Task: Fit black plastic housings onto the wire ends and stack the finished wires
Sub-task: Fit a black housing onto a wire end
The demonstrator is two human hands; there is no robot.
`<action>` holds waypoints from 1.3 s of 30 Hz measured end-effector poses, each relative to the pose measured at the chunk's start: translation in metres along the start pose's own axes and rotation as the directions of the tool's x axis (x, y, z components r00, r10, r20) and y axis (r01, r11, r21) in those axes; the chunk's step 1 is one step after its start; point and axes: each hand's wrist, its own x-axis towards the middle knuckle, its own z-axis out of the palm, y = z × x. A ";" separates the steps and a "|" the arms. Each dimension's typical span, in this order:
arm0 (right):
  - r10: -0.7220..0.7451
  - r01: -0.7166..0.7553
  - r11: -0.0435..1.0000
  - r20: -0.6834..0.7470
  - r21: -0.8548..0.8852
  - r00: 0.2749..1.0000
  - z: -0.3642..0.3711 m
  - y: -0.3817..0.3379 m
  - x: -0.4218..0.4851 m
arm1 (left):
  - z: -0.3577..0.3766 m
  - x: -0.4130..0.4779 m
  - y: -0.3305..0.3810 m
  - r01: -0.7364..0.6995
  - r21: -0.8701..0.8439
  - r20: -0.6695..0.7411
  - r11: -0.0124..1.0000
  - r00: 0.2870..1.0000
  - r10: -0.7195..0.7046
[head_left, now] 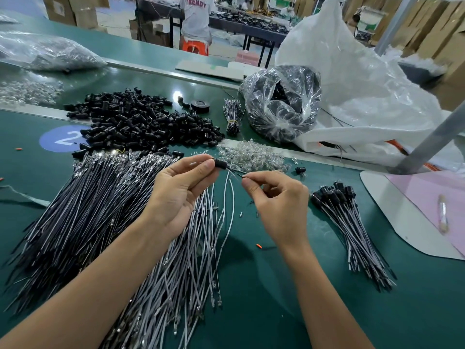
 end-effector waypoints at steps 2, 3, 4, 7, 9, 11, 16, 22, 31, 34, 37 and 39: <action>-0.006 0.006 1.000 0.000 -0.008 1.000 0.000 0.000 0.000 | 0.000 0.000 -0.001 -0.008 0.018 0.010 1.000 1.000 0.008; -0.009 0.009 1.000 0.001 -0.007 1.000 0.000 0.000 0.000 | 0.000 0.000 -0.001 -0.018 0.035 0.022 0.999 1.000 0.017; -0.011 0.011 1.000 0.003 -0.007 1.000 0.000 0.000 0.000 | 0.000 -0.001 -0.002 -0.029 0.054 0.037 0.998 0.999 0.027; -0.013 0.013 1.000 0.008 -0.007 1.000 0.001 -0.001 -0.001 | 0.000 -0.001 -0.004 -0.053 0.101 0.077 0.993 0.996 0.046; -0.006 0.006 1.000 0.010 0.001 1.000 0.001 -0.001 -0.002 | 0.000 -0.001 -0.005 -0.057 0.106 0.082 0.993 0.996 0.048; 0.016 -0.016 0.999 -0.001 0.037 1.000 0.001 -0.002 -0.002 | 0.000 -0.001 -0.006 -0.057 0.097 0.077 0.994 0.996 0.049; 0.055 -0.052 0.994 -0.035 0.092 0.998 0.002 -0.001 -0.002 | 0.000 0.000 -0.006 -0.060 0.072 0.078 0.996 0.995 0.055; -0.022 0.022 0.999 -0.011 0.045 1.000 0.006 -0.003 -0.004 | -0.001 0.000 -0.012 -0.060 0.111 0.101 0.992 0.994 0.049; -0.029 0.026 0.997 0.043 0.075 0.999 0.003 -0.005 -0.002 | -0.004 0.001 -0.012 -0.043 0.162 0.150 0.986 0.989 0.019; -0.097 0.089 0.991 0.083 0.096 0.992 0.002 -0.007 -0.002 | -0.003 0.001 -0.011 -0.070 0.180 0.145 0.981 0.988 0.044; -0.108 0.101 0.991 0.082 0.090 0.991 0.002 -0.007 -0.002 | -0.003 0.000 -0.009 -0.047 0.196 0.154 0.980 0.988 0.017; -0.112 0.106 0.992 0.085 0.075 0.990 0.001 -0.005 -0.002 | -0.002 -0.001 -0.009 -0.015 0.214 0.158 0.977 0.987 -0.020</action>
